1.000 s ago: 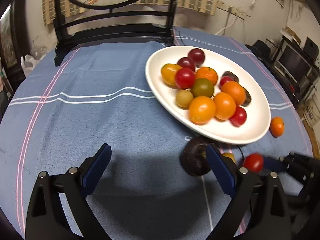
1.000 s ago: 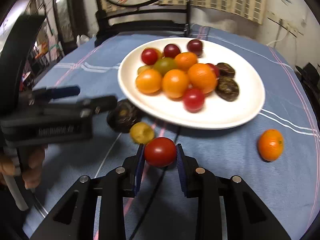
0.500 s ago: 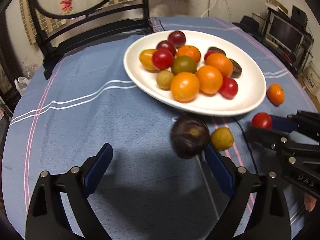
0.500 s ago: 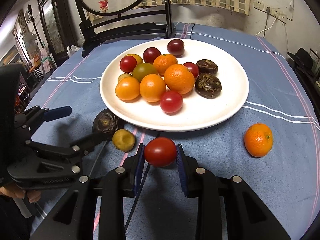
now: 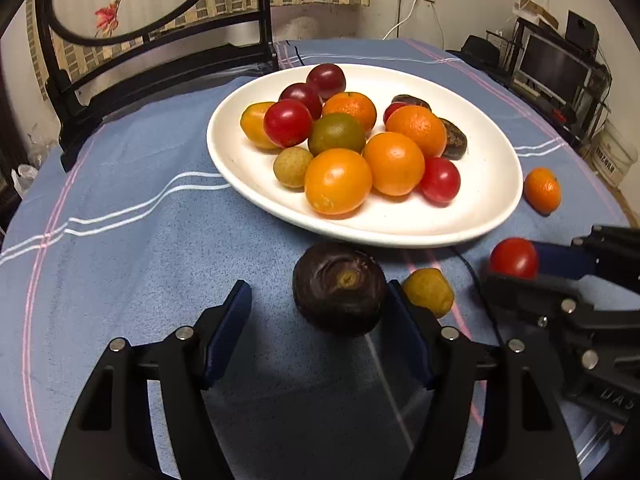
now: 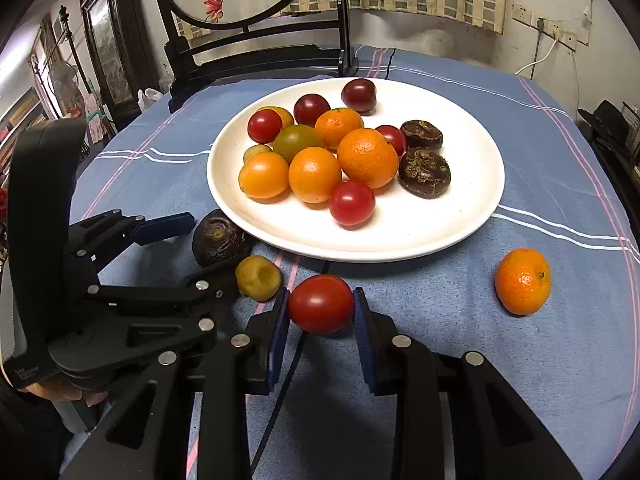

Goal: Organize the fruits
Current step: 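Grasp a red cherry tomato with the right tool while the left tool grasps a dark brown fruit, then place the tomato and dark brown fruit on the white plate and open both tools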

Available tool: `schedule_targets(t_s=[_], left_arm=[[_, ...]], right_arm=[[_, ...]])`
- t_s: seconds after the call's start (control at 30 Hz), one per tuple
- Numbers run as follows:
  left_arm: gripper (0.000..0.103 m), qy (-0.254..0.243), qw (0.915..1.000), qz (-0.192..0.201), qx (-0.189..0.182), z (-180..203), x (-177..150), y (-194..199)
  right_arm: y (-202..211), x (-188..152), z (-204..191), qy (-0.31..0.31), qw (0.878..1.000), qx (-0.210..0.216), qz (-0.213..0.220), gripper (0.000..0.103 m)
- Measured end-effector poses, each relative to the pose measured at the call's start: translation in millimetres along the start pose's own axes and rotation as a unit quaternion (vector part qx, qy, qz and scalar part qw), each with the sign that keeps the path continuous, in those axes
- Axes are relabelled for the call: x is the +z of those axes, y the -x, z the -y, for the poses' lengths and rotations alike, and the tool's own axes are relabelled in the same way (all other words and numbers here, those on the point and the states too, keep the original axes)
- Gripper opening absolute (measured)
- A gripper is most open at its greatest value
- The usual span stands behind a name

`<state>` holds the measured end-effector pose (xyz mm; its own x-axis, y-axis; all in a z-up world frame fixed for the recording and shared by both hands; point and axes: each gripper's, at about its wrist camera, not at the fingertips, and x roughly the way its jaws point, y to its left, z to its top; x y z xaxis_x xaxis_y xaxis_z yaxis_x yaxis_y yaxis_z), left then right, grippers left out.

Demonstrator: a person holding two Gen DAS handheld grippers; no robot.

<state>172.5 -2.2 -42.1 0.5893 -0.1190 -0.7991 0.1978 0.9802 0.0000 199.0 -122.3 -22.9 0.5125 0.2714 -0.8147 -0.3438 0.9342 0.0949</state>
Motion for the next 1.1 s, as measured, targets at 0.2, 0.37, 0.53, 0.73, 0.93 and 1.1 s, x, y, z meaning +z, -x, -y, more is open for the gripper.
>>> schedule_targets(t_s=[0.2,0.37,0.53,0.73,0.93,1.1], left_arm=[[0.043,-0.016,0.9989,-0.006,-0.042,7,-2,10],[0.043,-0.017,0.9977,0.052,-0.039,10,5,47],[0.043,0.029,0.995,0.094,-0.019,-2,28,68],[0.043,0.054,0.9943,0.091,-0.002,-9,67,54],[0.043,0.057,0.9958,0.072,0.006,-7,85,20],[0.044,0.061,0.9965,0.057,0.006,-4,88,-2]], right_arm=[[7,2,2,-0.006,1.0,0.004,0.014,0.032],[31,8,10,-0.025,0.996,0.008,0.079,0.032],[46,21,21,-0.057,0.989,-0.01,0.135,0.032],[41,44,35,-0.077,0.986,-0.006,0.149,0.032],[13,45,52,-0.104,0.988,-0.001,0.114,0.032],[-1,42,51,-0.11,0.989,0.0,0.098,0.032]])
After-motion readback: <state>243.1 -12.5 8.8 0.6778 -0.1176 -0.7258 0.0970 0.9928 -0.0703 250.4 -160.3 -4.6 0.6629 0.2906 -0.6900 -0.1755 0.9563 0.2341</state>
